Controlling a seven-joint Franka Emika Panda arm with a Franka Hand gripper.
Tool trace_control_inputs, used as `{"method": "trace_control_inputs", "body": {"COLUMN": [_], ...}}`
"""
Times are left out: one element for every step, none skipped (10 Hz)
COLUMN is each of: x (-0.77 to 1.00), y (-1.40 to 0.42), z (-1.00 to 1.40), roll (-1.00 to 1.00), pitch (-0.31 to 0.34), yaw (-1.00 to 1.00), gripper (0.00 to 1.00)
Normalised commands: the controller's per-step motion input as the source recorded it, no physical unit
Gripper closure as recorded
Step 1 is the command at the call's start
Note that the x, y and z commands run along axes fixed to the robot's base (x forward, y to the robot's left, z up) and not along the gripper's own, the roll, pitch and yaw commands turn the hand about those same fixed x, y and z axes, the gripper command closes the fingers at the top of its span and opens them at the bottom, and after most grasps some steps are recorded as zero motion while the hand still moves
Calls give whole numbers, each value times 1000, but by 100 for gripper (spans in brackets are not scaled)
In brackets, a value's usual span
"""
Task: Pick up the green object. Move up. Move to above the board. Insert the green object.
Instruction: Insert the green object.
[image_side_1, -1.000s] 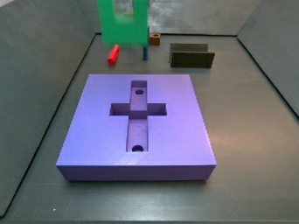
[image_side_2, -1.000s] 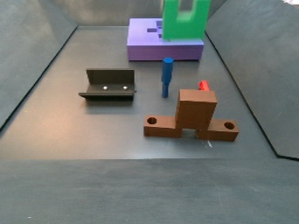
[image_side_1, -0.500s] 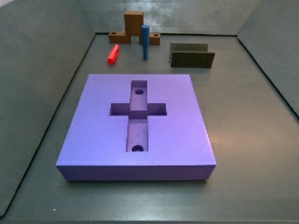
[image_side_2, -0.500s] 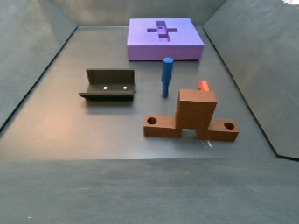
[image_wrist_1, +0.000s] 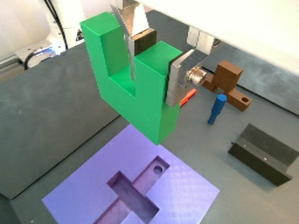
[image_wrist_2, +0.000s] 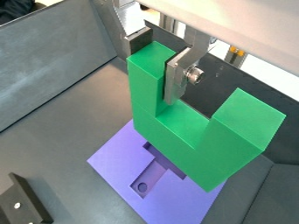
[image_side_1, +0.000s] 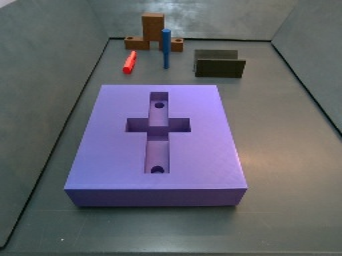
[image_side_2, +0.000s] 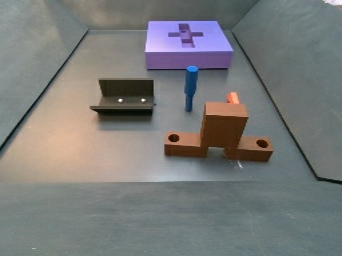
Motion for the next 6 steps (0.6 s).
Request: {"method": "trace_control_inputs", "body": {"x": [0,0,0,0,106,143], "y": [0,-14,-31,-160,-317,-534], "z": [-83,-509,-654,-689,-743,-800], "roll": [0,-29,-84,-76,-40,130], "pitch": [0,-173,-226,-253,-229,-171], "yaw": [0,0,0,14,83,137], "gripper": [100,100,100,100,100,100]}}
